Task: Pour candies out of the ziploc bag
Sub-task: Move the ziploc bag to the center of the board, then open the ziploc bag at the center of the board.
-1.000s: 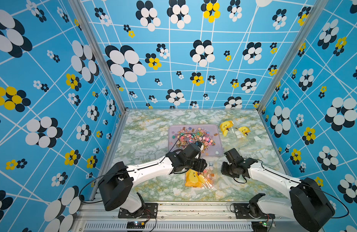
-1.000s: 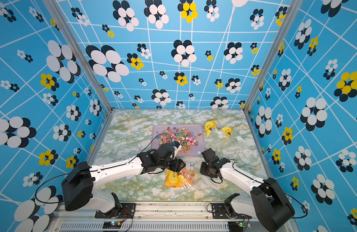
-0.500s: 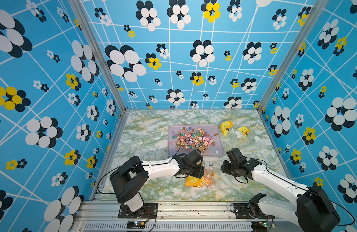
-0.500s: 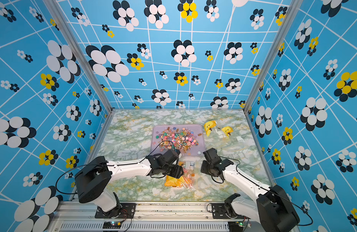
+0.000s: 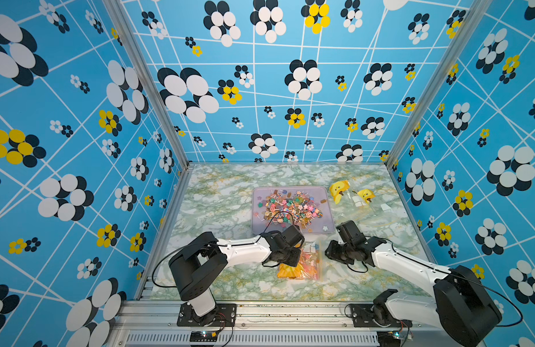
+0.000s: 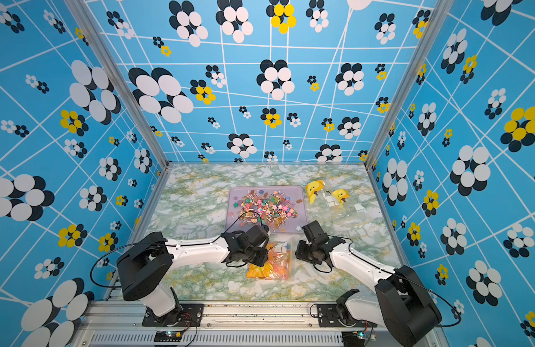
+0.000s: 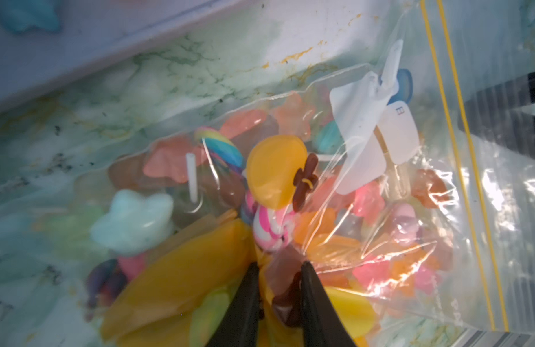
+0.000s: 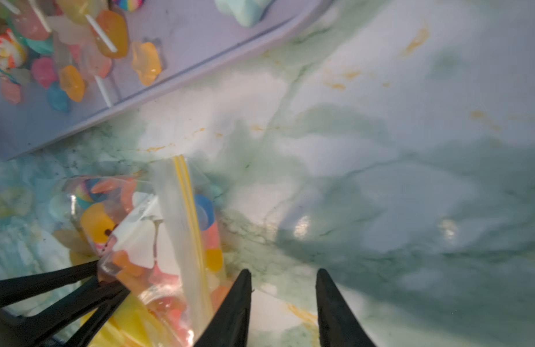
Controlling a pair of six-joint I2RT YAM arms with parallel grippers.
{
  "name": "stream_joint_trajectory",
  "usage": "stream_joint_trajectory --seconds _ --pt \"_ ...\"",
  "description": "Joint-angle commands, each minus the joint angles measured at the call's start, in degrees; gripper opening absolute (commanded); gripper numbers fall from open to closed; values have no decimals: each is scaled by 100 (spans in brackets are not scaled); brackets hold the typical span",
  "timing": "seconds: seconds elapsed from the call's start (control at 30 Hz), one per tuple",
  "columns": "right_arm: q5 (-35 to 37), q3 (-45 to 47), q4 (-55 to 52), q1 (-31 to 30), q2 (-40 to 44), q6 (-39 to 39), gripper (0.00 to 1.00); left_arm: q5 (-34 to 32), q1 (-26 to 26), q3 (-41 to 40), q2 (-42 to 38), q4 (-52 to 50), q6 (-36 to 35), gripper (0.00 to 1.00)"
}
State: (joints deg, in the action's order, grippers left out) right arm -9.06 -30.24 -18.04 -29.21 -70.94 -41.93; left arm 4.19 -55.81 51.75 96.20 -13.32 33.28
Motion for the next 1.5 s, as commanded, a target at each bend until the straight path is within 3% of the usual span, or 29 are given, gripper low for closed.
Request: stream_joint_trajectory --seconds 0.0,0.27,0.4,0.43,0.57,0.67,0.9,1.17,1.47 --pt "-533 137 502 -18 92 -53 32 -184 62 -236 214 -444 -76 15" --pt "-875 262 1320 -438 -210 -304 31 -52 121 -261 93 -281 -88 2" --pt "-874 264 1553 -641 -314 -395 31 108 152 -349 -96 -96 -97 3" --pt "-848 259 1545 -663 -316 -395 31 133 152 -376 -180 -43 -96 8" --pt "-752 262 1421 -669 -294 -369 28 156 158 -350 -550 30 -116 55" --pt "-665 279 1249 -672 -192 -342 24 120 150 -292 -899 122 -118 63" --pt "-530 429 1057 -674 98 -342 7 207 36 154 -1003 80 -265 56" --pt "-119 453 513 -665 704 -211 25 745 44 154 -559 786 14 40" --pt "-61 602 512 -656 858 -254 23 1175 28 401 -42 1402 240 36"
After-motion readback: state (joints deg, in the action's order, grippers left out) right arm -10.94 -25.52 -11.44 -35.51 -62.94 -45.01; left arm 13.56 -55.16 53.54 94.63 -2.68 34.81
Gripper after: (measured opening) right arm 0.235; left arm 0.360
